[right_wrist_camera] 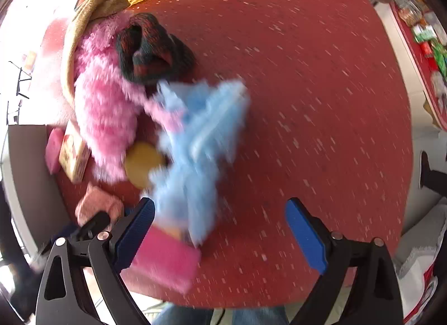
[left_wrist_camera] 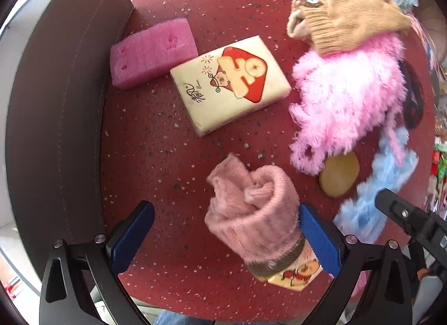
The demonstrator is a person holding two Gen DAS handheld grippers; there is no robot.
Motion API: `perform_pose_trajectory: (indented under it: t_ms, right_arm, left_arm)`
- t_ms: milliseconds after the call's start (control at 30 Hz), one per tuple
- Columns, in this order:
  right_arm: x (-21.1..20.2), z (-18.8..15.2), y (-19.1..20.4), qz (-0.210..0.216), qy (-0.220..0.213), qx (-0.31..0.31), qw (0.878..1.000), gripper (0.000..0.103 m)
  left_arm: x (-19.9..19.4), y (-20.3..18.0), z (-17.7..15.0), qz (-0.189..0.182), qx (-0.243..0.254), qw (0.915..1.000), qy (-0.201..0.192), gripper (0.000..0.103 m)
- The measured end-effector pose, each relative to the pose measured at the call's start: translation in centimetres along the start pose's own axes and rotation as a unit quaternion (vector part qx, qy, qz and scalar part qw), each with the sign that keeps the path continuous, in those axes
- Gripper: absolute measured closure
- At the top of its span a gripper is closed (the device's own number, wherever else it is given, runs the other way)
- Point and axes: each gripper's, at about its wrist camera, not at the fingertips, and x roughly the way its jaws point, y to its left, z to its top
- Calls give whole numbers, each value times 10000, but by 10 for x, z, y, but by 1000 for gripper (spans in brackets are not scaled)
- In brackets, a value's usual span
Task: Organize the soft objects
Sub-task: 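Grasp the pink ribbed sock with the left gripper while the right gripper grasps the blue fluffy puff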
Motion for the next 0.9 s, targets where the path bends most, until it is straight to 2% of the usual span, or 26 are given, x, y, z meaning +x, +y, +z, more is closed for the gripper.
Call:
perform_pose_trajectory:
  t_ms: [100,233,267,400,567,633,733,767,800,833,867,900]
  right_arm:
    - [14,17,10,-86,46,-66,9999,7]
    - [37,34,13,-229,256,-59,9994,7]
    - [42,36,11,-285,308,-55,9991,7]
    - [50,40,6,-490,314,-71,9983,6]
    - [51,45,4,-519,302,-185,9980,10]
    - [49,42,11,-585,249,-261,9976,15]
    - [46,26,39,-652,176,-442,9967,34]
    - [44,24,48,-667,143,-522,9963,44]
    - [42,24,54,-669,121,-589,9959,59]
    - [39,24,55,-646,103,-639,9958,68]
    - [35,23,57,-589,92,-672,9960,73]
    - [34,22,57,-462,130,-669,9966,73]
  left_arm:
    - [8,2,5,-9,-182,9998,102,0]
    - [24,7,7,177,-321,9989,278,0]
    - [26,8,6,320,-295,9988,245,0]
    - [25,10,1,323,-253,9990,174,0]
    - [26,9,-4,335,-242,9991,49,0]
    - [30,9,-4,354,-141,9990,247,0]
    - [29,8,-2,353,-92,9983,461,3]
    - [28,7,-2,343,-59,9986,400,12]
    - [25,7,-4,339,4,9989,327,18]
    - [20,5,-6,348,141,9990,262,32]
    - [16,4,-9,330,301,9987,237,40]
    - [15,2,-11,238,454,9984,248,40]
